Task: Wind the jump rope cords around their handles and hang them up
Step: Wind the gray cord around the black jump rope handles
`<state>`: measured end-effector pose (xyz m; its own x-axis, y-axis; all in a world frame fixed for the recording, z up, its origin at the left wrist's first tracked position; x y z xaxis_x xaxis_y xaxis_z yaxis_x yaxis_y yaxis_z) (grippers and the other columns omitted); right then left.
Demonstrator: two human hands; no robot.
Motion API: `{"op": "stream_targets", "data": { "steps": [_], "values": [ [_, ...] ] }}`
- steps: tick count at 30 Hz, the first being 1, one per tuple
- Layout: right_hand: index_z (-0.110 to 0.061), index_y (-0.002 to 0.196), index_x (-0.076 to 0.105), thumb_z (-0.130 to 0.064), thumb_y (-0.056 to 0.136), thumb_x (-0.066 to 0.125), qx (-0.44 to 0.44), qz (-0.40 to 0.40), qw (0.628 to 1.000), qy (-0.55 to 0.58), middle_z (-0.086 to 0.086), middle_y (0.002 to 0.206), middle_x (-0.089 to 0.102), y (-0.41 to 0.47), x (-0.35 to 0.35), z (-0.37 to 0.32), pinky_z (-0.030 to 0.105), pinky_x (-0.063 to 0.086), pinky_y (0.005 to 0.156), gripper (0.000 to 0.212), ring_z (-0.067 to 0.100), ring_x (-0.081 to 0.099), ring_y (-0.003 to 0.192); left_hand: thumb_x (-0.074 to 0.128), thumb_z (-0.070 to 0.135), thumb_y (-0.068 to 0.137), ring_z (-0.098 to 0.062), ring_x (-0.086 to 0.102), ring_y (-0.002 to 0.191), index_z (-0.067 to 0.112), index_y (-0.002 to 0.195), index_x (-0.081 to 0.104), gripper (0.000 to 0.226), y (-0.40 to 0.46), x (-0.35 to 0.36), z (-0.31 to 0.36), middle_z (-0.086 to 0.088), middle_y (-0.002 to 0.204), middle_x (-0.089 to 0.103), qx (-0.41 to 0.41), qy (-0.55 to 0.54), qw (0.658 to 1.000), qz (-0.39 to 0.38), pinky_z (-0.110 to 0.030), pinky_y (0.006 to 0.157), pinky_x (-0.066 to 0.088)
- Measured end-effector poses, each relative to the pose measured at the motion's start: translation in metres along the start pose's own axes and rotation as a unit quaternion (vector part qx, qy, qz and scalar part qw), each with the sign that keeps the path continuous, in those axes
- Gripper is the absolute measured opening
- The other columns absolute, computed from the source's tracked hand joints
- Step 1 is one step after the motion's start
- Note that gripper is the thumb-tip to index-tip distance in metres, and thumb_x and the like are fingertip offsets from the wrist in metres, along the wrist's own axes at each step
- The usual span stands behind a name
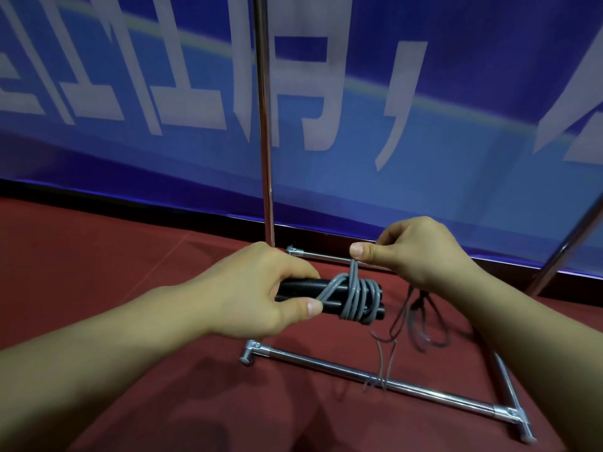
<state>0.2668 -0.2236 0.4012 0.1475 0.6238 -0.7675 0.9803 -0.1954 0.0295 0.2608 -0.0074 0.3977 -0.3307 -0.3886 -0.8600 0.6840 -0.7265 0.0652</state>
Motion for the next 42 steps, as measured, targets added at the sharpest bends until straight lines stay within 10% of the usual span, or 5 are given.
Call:
{"op": "stream_targets", "data": {
  "steps": [8, 13, 17, 27, 42],
  "values": [
    [-0.014, 0.064, 0.058, -0.090, 0.055, 0.058, -0.003, -0.031, 0.998, 0.062, -0.004, 0.051, 0.049, 0.002, 0.013, -0.002, 0.027, 0.036, 0.056, 0.076, 0.014, 0.042, 0.051, 0.067, 0.039, 0.085, -0.013, 0.051, 0.060, 0.021, 0.087, 0.073, 0.018, 0.000, -0.005, 0.002, 0.000, 0.064, 0.055, 0.040, -0.201, 0.977, 0.065, -0.031, 0.058, 0.041],
    [-0.020, 0.067, 0.060, -0.037, 0.084, 0.070, -0.019, -0.124, 0.971, 0.205, -0.002, 0.058, 0.057, -0.004, 0.041, -0.011, 0.027, 0.032, 0.047, 0.026, 0.014, 0.037, 0.049, 0.065, 0.025, 0.083, -0.012, 0.039, 0.043, -0.008, 0.075, 0.058, 0.035, 0.006, -0.012, -0.005, -0.004, 0.052, 0.045, -0.009, -0.307, 0.940, 0.151, -0.019, 0.044, 0.032],
    [-0.022, 0.068, 0.054, -0.052, 0.096, 0.054, -0.026, -0.129, 0.958, 0.255, 0.009, 0.066, 0.052, -0.006, 0.052, -0.025, 0.021, 0.024, 0.042, 0.041, 0.016, 0.033, 0.046, 0.072, 0.019, 0.090, -0.012, 0.037, 0.036, 0.005, 0.063, 0.059, 0.033, 0.009, -0.024, -0.017, -0.008, 0.051, 0.045, -0.087, -0.351, 0.902, 0.237, -0.017, 0.038, 0.030],
    [-0.007, 0.104, 0.063, -0.006, 0.097, 0.058, 0.011, -0.238, 0.922, 0.304, -0.004, 0.058, 0.055, -0.024, 0.070, -0.043, 0.029, 0.037, 0.054, 0.009, 0.011, 0.041, 0.050, 0.070, 0.026, 0.092, -0.015, 0.039, 0.043, 0.017, 0.054, 0.060, 0.040, 0.010, -0.016, -0.063, 0.000, 0.051, 0.049, -0.229, -0.289, 0.882, 0.292, -0.026, 0.051, 0.034],
    [-0.002, 0.093, 0.070, -0.003, 0.095, 0.057, 0.075, -0.264, 0.916, 0.292, 0.008, 0.062, 0.062, -0.030, 0.067, -0.044, 0.021, 0.042, 0.043, 0.013, 0.013, 0.052, 0.045, 0.070, 0.039, 0.089, -0.011, 0.049, 0.048, 0.021, 0.060, 0.063, 0.034, 0.004, -0.018, -0.081, 0.011, 0.044, 0.051, -0.287, -0.112, 0.913, 0.266, -0.024, 0.052, 0.034]
  ]
}}
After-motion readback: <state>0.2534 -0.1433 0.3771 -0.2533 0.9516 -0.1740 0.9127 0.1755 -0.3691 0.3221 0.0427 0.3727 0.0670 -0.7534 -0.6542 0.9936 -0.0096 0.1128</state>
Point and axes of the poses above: each hand's wrist, its own y-axis towards the middle knuckle, its own x-axis out of the palm, z = x × y, the point moved 6 cm from there along y, towards the middle knuckle
